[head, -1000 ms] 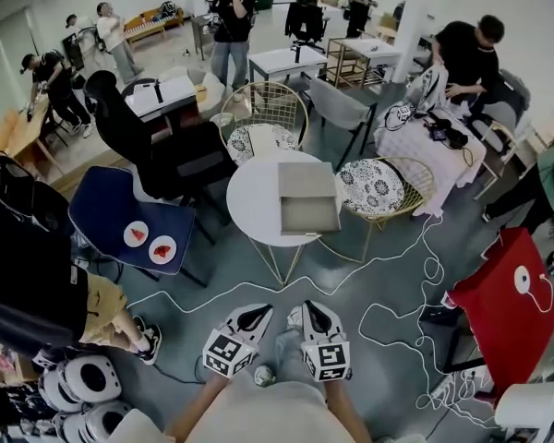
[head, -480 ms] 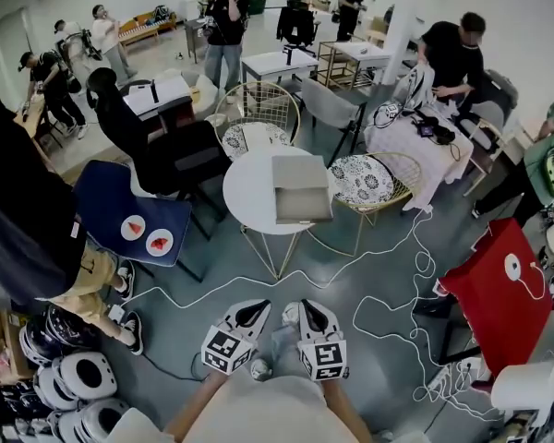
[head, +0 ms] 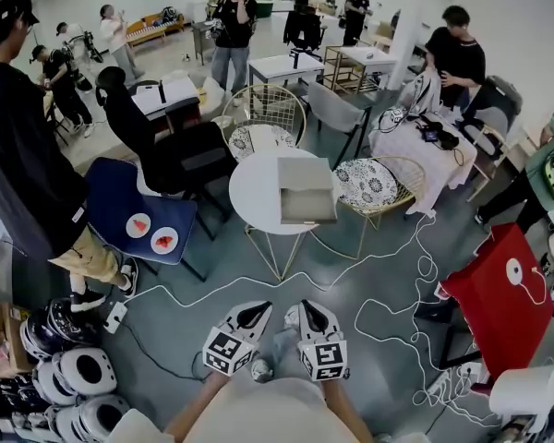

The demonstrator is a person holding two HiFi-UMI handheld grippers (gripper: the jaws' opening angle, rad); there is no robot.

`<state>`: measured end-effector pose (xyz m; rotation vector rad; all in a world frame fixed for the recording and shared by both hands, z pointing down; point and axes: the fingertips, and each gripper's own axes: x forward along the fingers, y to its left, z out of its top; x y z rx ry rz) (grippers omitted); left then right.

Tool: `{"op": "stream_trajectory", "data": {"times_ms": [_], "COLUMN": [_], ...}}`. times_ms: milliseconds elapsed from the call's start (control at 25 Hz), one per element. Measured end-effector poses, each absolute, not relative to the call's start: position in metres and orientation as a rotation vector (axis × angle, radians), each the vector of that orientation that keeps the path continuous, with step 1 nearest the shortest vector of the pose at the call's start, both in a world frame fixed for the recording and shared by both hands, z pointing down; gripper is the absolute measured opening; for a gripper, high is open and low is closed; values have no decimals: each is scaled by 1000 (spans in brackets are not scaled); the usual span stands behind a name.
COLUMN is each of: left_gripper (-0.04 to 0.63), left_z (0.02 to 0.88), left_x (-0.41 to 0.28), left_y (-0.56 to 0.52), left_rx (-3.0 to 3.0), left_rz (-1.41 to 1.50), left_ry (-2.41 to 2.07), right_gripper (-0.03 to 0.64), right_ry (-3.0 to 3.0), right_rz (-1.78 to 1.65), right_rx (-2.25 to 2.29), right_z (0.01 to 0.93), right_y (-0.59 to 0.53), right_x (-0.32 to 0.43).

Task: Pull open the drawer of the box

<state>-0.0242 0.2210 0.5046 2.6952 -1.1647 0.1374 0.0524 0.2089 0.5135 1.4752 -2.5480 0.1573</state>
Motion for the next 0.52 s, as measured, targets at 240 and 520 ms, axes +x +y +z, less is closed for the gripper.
{"op": "stream_trajectory", "data": {"times_ms": [240,520], "left_gripper": [12,12], "left_z": [506,506], "left_x": [-29,-25], "left_y": [221,221], "left_rx": [2680,2683], "left_rz": [141,139], "left_ry": [-1195,-1208], "right_gripper": [15,15], "right_ry": [-2560,-2563], "right_rz": [152,149], "right_rx": [1460,1458], "right_z": [513,515], "right_y": [205,207], "right_x": [49,55]}}
